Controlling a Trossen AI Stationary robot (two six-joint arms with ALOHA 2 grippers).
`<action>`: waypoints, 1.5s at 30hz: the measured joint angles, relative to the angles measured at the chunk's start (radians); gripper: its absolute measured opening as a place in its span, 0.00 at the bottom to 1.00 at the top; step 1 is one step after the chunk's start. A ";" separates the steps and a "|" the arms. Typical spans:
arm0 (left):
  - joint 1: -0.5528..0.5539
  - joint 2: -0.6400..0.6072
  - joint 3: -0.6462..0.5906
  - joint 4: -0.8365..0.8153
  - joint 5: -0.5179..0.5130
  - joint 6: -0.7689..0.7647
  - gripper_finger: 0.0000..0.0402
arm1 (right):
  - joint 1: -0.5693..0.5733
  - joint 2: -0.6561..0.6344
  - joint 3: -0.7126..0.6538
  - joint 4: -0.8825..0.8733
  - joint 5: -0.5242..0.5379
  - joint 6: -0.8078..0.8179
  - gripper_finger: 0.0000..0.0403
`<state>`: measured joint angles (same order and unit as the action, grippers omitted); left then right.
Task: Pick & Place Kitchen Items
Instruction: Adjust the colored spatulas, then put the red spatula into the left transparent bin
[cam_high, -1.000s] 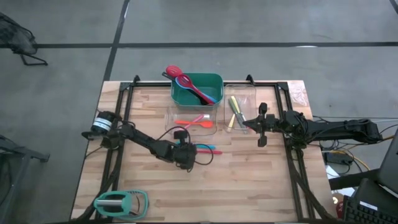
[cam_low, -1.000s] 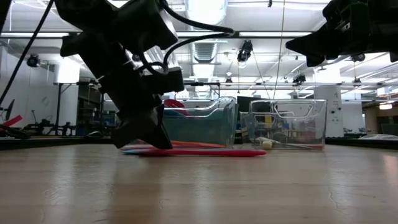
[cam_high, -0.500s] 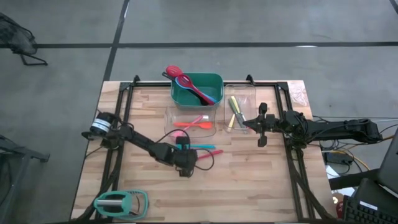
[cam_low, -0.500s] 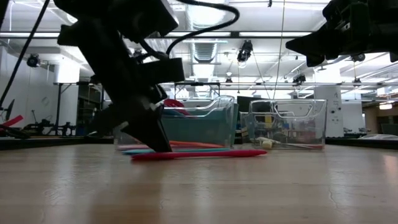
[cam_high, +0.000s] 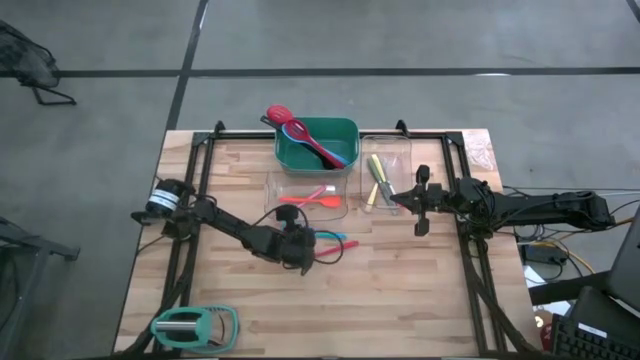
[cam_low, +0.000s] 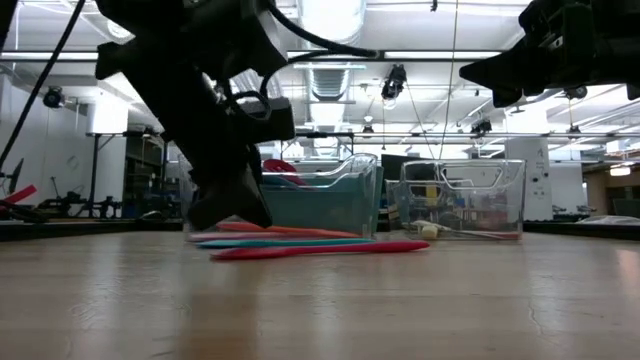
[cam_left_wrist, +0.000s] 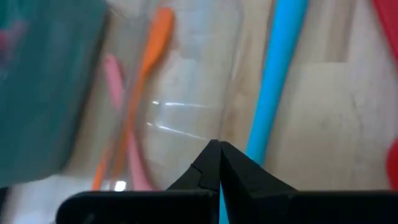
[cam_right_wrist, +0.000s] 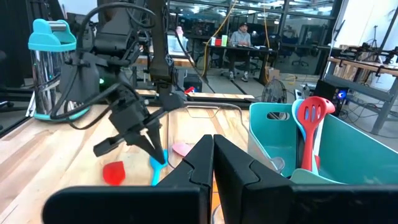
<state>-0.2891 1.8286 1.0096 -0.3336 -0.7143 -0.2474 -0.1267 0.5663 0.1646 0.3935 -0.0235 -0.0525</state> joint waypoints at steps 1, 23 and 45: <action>0.003 0.001 0.000 0.001 0.026 0.001 0.01 | 0.000 0.000 0.000 0.000 0.000 0.000 0.02; 0.000 0.032 0.045 -0.080 0.208 0.011 0.01 | 0.000 0.000 0.000 0.000 0.000 0.000 0.02; -0.085 0.032 0.160 -0.044 0.286 -0.084 0.06 | 0.000 0.000 0.000 0.000 0.000 0.000 0.02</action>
<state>-0.3744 1.8606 1.1701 -0.3780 -0.4278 -0.3316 -0.1268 0.5663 0.1646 0.3932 -0.0238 -0.0525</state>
